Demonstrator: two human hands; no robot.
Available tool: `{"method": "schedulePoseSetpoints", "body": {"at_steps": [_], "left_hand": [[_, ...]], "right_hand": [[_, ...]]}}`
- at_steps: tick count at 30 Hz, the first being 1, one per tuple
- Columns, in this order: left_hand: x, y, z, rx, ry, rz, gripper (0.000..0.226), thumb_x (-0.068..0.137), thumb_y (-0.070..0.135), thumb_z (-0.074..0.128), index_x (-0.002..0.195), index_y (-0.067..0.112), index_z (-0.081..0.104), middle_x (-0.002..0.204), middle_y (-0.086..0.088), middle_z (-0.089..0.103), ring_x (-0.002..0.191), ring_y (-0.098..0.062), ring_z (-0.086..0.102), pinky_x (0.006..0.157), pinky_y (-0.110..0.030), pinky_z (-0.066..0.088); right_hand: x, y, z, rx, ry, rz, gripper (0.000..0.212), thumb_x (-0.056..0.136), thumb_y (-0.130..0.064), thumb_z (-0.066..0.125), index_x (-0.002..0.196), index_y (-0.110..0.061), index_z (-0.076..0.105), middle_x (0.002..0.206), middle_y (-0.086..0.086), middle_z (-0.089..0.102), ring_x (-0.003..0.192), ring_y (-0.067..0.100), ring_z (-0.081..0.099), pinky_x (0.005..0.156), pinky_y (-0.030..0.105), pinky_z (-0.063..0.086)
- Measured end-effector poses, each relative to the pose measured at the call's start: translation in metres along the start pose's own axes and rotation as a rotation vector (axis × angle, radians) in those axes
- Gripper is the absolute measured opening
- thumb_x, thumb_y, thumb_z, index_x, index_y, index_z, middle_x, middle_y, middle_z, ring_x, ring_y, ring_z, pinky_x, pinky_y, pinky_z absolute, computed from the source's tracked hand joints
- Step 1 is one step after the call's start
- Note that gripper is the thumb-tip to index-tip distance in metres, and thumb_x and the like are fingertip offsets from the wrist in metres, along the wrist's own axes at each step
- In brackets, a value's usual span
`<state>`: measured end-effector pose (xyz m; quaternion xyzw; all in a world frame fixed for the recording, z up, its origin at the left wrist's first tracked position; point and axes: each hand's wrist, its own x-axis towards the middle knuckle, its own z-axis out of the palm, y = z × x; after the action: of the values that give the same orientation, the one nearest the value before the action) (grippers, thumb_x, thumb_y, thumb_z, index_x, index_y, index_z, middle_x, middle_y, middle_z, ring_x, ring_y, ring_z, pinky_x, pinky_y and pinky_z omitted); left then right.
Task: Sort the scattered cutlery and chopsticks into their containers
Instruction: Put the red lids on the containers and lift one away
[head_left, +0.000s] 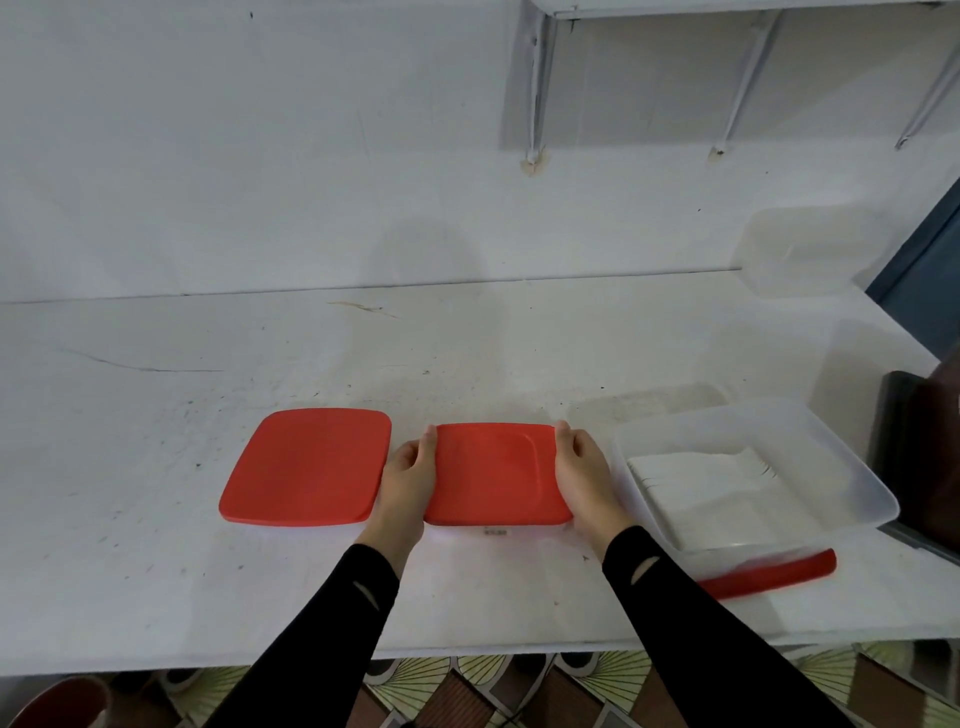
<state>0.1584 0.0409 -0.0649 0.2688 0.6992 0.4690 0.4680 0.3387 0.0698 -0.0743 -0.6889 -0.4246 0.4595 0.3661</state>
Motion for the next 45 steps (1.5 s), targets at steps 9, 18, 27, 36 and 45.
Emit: {"method": "schedulePoseSetpoints", "body": {"at_steps": [9, 18, 27, 36, 45], "left_hand": [[0.006, 0.0, 0.001, 0.403, 0.025, 0.181, 0.039, 0.103, 0.037, 0.043, 0.125, 0.01, 0.058, 0.114, -0.002, 0.064, 0.103, -0.018, 0.059, 0.088, -0.032, 0.047], [-0.029, -0.021, 0.027, 1.271, -0.23, 0.902, 0.079, 0.084, 0.078, -0.002, 0.152, 0.043, 0.021, 0.161, 0.013, 0.011, 0.151, -0.014, 0.002, 0.122, -0.034, -0.004], [0.006, 0.01, 0.05, 1.046, -0.109, 1.047, 0.045, 0.087, 0.035, 0.04, 0.114, 0.016, 0.072, 0.13, -0.011, 0.062, 0.123, -0.036, 0.055, 0.103, -0.046, 0.045], [-0.016, -0.019, 0.145, 1.133, -0.446, 0.823, 0.019, 0.093, 0.016, 0.054, 0.094, 0.002, 0.066, 0.097, -0.013, 0.059, 0.093, -0.033, 0.06, 0.079, -0.036, 0.045], [0.003, 0.046, 0.16, 0.978, -0.336, 0.809, 0.012, 0.096, 0.005, 0.044, 0.1, 0.001, 0.054, 0.088, -0.025, 0.065, 0.082, -0.041, 0.064, 0.068, -0.042, 0.047]], "right_hand": [[-0.004, -0.004, 0.001, -0.229, 0.051, -0.175, 0.025, 0.105, -0.028, 0.038, 0.099, -0.014, 0.058, 0.089, -0.001, 0.062, 0.086, 0.021, 0.059, 0.066, 0.024, 0.041], [-0.029, -0.056, -0.046, -0.347, 0.141, -0.762, 0.048, 0.091, 0.009, 0.042, 0.133, -0.01, 0.053, 0.137, 0.005, 0.052, 0.129, 0.019, 0.047, 0.1, 0.011, 0.028], [-0.018, -0.013, -0.215, -0.493, 0.581, -0.366, 0.037, 0.09, -0.001, 0.047, 0.123, -0.009, 0.062, 0.126, 0.015, 0.059, 0.113, 0.034, 0.057, 0.097, 0.036, 0.042], [-0.029, 0.019, -0.255, -0.423, 0.392, -0.063, 0.024, 0.097, -0.008, 0.051, 0.114, -0.003, 0.067, 0.122, 0.015, 0.065, 0.115, 0.033, 0.059, 0.1, 0.042, 0.045], [-0.042, 0.027, -0.271, -0.419, 0.494, -0.093, 0.013, 0.096, -0.014, 0.052, 0.084, -0.019, 0.055, 0.088, -0.001, 0.055, 0.085, 0.019, 0.049, 0.075, 0.028, 0.037]]}}
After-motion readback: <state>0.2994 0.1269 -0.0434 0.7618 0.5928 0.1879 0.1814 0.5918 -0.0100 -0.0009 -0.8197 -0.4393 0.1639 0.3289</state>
